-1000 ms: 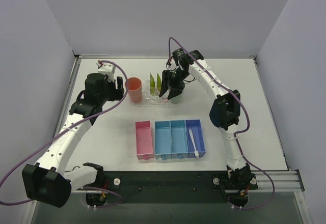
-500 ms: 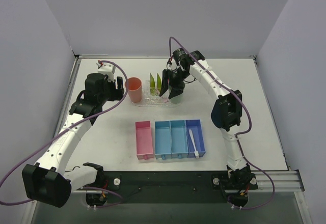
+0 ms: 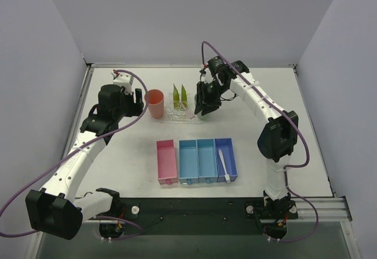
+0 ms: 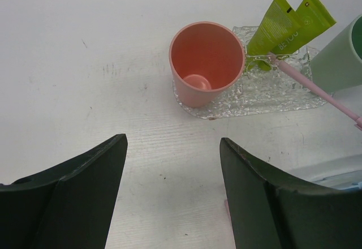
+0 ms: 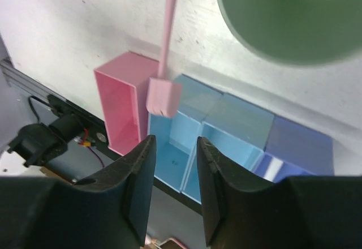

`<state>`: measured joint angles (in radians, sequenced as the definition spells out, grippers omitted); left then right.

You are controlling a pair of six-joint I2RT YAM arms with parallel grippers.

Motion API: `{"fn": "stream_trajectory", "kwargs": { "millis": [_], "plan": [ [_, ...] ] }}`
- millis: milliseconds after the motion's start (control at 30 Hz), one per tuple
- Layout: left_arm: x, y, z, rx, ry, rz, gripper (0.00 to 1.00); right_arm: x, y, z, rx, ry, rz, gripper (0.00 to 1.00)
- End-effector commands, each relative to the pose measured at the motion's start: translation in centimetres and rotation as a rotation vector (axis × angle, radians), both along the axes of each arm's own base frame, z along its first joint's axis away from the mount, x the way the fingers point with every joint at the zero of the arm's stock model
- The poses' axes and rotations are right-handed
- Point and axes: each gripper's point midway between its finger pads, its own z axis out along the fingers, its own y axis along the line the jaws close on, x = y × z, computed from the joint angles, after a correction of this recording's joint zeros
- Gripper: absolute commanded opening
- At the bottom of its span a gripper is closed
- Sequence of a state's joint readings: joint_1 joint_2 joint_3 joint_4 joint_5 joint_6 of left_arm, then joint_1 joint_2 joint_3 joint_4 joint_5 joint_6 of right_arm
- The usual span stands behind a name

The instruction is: Prepare toiletry sets of a toothbrush and toothpaste on the tray

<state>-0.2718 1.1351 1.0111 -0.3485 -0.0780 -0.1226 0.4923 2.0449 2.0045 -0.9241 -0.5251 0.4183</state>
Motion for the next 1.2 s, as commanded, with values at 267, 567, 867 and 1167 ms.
{"fn": "stream_trajectory", "kwargs": {
  "millis": [267, 567, 867, 1167],
  "plan": [
    [0.2, -0.3, 2.2, -0.039, -0.056, -0.006, 0.77, -5.0, -0.9, -0.9, -0.109, -0.129, 0.245, 0.23],
    [-0.3, 0.3, 2.8, -0.023, -0.066, 0.005, 0.77, -3.6, 1.6, -3.0, -0.101, -0.195, 0.271, 0.18],
    [-0.4, 0.4, 3.3, -0.026, -0.074, 0.011, 0.77, -3.6, 1.5, -3.6, -0.111, -0.219, 0.275, 0.15],
    [-0.5, 0.5, 3.6, -0.024, -0.081, 0.016, 0.77, -1.9, 2.0, -3.0, -0.108, -0.291, 0.26, 0.15]
  ]
}}
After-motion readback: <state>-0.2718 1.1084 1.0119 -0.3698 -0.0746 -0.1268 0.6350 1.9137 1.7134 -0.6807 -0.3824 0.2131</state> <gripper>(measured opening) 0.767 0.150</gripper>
